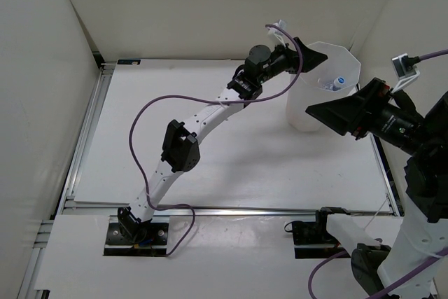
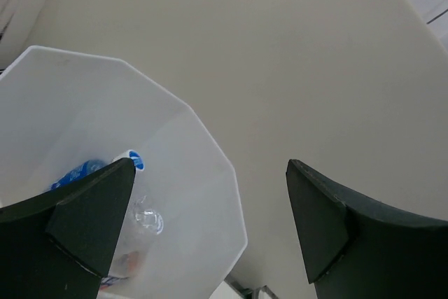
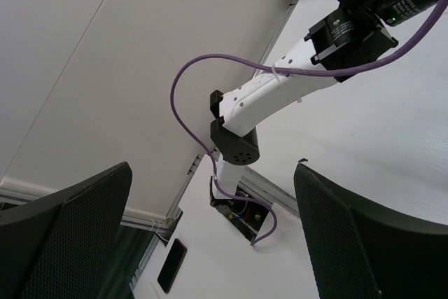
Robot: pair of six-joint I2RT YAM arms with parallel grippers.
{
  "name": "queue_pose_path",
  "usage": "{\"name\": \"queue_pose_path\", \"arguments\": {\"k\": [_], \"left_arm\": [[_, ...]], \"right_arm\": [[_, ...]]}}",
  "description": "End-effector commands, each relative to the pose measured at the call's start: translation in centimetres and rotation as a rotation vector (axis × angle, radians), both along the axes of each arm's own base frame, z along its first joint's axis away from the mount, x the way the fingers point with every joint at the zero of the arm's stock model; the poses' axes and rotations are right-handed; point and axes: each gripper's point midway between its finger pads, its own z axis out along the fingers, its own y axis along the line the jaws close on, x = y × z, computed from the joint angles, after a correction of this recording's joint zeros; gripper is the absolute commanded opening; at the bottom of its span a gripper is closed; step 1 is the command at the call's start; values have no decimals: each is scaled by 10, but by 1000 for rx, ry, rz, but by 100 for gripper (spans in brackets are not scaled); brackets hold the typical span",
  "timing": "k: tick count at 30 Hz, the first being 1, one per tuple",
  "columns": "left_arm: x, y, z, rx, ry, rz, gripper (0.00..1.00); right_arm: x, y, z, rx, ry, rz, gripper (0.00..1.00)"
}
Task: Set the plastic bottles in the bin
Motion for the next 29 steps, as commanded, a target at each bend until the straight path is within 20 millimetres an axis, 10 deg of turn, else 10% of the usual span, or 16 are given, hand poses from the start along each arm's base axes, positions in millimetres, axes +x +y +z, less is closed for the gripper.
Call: {"name": "queue_pose_path", "arguments": {"k": [1, 8, 10, 17, 23, 29], "left_arm": [[-21, 18, 48, 31, -72, 33, 100], [-39, 112, 107, 264, -281, 252, 100], [-34, 135, 68, 383, -217, 340, 100], [-66, 255, 67, 624, -193, 652, 100], [-98, 369, -28, 876, -11, 946, 100], [-144, 494, -53, 884, 133, 1378, 100]], "right_arm": [[2, -2, 4, -1, -31, -26, 99], [37, -65, -20, -117, 30, -487, 99], [38, -89, -26, -134, 50, -641, 99], [52, -137, -98, -346, 373, -867, 99], [70, -111, -138, -308, 461, -723, 99], [93, -104, -139, -296, 424, -674, 99]]}}
